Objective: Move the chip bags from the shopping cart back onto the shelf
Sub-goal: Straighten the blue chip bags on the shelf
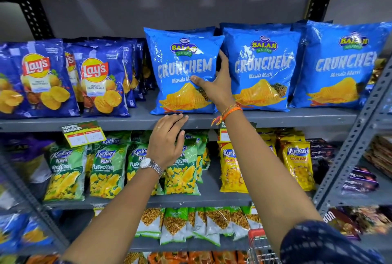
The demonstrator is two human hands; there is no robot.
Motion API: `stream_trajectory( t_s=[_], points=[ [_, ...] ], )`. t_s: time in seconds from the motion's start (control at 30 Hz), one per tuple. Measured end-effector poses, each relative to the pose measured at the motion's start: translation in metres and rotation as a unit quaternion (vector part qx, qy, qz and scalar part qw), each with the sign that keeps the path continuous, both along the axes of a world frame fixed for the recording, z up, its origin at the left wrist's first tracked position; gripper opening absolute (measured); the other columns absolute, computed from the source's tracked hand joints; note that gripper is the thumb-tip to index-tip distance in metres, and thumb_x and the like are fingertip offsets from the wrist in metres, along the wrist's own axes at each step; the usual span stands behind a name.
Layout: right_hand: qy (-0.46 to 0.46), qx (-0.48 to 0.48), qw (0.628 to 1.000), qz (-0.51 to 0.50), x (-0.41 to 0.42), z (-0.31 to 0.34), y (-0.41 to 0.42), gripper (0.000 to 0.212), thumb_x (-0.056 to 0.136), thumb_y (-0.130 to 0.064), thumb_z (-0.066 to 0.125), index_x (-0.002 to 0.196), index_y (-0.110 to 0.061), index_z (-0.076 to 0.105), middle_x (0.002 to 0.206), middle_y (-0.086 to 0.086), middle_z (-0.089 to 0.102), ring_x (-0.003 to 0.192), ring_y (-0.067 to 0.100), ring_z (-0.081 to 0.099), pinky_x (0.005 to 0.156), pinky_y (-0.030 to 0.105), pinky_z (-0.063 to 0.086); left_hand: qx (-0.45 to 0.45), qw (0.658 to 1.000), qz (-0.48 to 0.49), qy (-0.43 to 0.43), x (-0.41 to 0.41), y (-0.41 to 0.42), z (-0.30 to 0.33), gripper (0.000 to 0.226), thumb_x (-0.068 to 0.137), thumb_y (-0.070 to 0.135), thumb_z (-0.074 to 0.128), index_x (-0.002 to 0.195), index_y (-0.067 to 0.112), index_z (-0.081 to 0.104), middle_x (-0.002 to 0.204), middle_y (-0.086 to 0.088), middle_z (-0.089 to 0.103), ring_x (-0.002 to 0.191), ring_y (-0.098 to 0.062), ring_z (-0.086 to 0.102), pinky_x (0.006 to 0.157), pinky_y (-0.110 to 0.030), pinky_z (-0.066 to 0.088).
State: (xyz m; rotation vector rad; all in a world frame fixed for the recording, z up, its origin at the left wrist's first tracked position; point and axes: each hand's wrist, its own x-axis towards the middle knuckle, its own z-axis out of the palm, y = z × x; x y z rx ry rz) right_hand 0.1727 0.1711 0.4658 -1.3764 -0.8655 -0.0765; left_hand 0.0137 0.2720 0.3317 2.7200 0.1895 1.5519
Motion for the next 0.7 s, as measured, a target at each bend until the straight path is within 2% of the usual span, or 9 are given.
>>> stream_trajectory(
  t_s=[0.03, 0.1, 0.17, 0.2, 0.27, 0.37, 0.5, 0.63, 0.7],
  points=[
    [-0.01, -0.003, 1.0, -0.023, -0.003, 0.0, -0.001, 0.1, 0.074, -0.016, 0.089, 0.154, -0.015, 0.028, 0.134, -0.016, 0.057, 0.117, -0.01, 0.06, 0.095, 0.005, 0.049, 0.003, 1.0, 0.0, 0.007, -0.001, 0.0, 0.001, 0.042, 0.097, 0.018, 0.05, 0.138, 0.011, 0.06, 0.135, -0.008, 0.064, 0.127, -0.022, 0.054, 0.12, -0.037, 0.035],
    [-0.032, -0.012, 0.996, -0.079, -0.015, 0.002, -0.003, 0.099, 0.073, -0.026, 0.088, 0.152, -0.015, 0.029, 0.122, -0.019, 0.06, 0.108, -0.017, 0.06, 0.089, 0.003, 0.048, 0.016, 1.0, 0.002, 0.021, -0.007, 0.002, 0.003, 0.043, 0.097, 0.019, 0.05, 0.139, 0.011, 0.059, 0.137, -0.007, 0.063, 0.128, -0.023, 0.056, 0.12, -0.036, 0.034],
    [-0.084, -0.019, 0.985, -0.15, -0.032, 0.004, -0.004, 0.099, 0.071, -0.031, 0.085, 0.152, -0.012, 0.03, 0.139, 0.002, 0.056, 0.129, 0.016, 0.055, 0.109, 0.028, 0.044, 0.028, 0.999, 0.011, 0.018, -0.019, 0.006, 0.006, 0.043, 0.097, 0.018, 0.051, 0.138, 0.01, 0.059, 0.138, -0.007, 0.063, 0.128, -0.022, 0.057, 0.119, -0.034, 0.034],
    [-0.118, -0.017, 0.974, -0.19, -0.041, 0.005, -0.002, 0.097, 0.07, -0.03, 0.082, 0.151, -0.009, 0.032, 0.145, 0.009, 0.05, 0.133, 0.029, 0.049, 0.113, 0.031, 0.034, 0.028, 0.999, 0.018, 0.007, -0.027, 0.01, 0.008, 0.043, 0.096, 0.018, 0.052, 0.138, 0.01, 0.059, 0.137, -0.007, 0.064, 0.127, -0.022, 0.057, 0.119, -0.032, 0.033],
    [-0.179, -0.009, 0.949, -0.261, -0.062, 0.008, 0.004, 0.09, 0.07, -0.027, 0.075, 0.148, -0.006, 0.037, 0.145, 0.015, 0.045, 0.131, 0.037, 0.044, 0.111, 0.03, 0.023, 0.021, 0.999, 0.037, -0.016, -0.049, 0.024, 0.011, 0.042, 0.095, 0.016, 0.054, 0.137, 0.009, 0.06, 0.136, -0.007, 0.064, 0.127, -0.023, 0.056, 0.121, -0.03, 0.028],
    [-0.242, 0.016, 0.922, -0.302, -0.096, 0.013, 0.024, 0.079, 0.069, -0.024, 0.07, 0.143, -0.005, 0.045, 0.144, 0.017, 0.047, 0.13, 0.038, 0.046, 0.114, 0.038, 0.024, 0.012, 0.997, 0.071, -0.04, -0.087, 0.055, 0.014, 0.042, 0.095, 0.016, 0.053, 0.135, 0.006, 0.06, 0.136, -0.009, 0.064, 0.129, -0.025, 0.055, 0.12, -0.035, 0.032],
    [-0.229, 0.016, 0.963, -0.143, -0.133, 0.013, 0.071, 0.067, 0.073, -0.016, 0.076, 0.133, -0.001, 0.049, 0.131, 0.013, 0.054, 0.122, 0.031, 0.052, 0.109, 0.045, 0.04, -0.017, 0.991, 0.12, -0.056, -0.139, 0.111, 0.015, 0.044, 0.093, 0.018, 0.051, 0.134, 0.006, 0.06, 0.136, -0.011, 0.064, 0.127, -0.03, 0.057, 0.112, -0.048, 0.042],
    [-0.112, -0.102, 0.989, 0.005, -0.154, 0.005, 0.12, 0.083, 0.07, -0.025, 0.09, 0.134, -0.004, 0.042, 0.096, -0.014, 0.055, 0.083, -0.004, 0.06, 0.077, 0.015, 0.048, -0.04, 0.985, 0.156, -0.055, -0.181, 0.165, 0.012, 0.049, 0.092, 0.022, 0.048, 0.138, 0.008, 0.058, 0.136, -0.014, 0.063, 0.127, -0.032, 0.054, 0.111, -0.047, 0.039],
    [-0.078, -0.134, 0.987, 0.029, -0.16, -0.003, 0.141, 0.087, 0.07, -0.026, 0.091, 0.137, -0.008, 0.038, 0.094, -0.017, 0.053, 0.081, -0.002, 0.059, 0.077, 0.019, 0.046, -0.044, 0.984, 0.17, -0.036, -0.199, 0.189, 0.01, 0.049, 0.094, 0.024, 0.045, 0.139, 0.009, 0.056, 0.136, -0.016, 0.062, 0.129, -0.033, 0.053, 0.111, -0.047, 0.038]
  ],
)
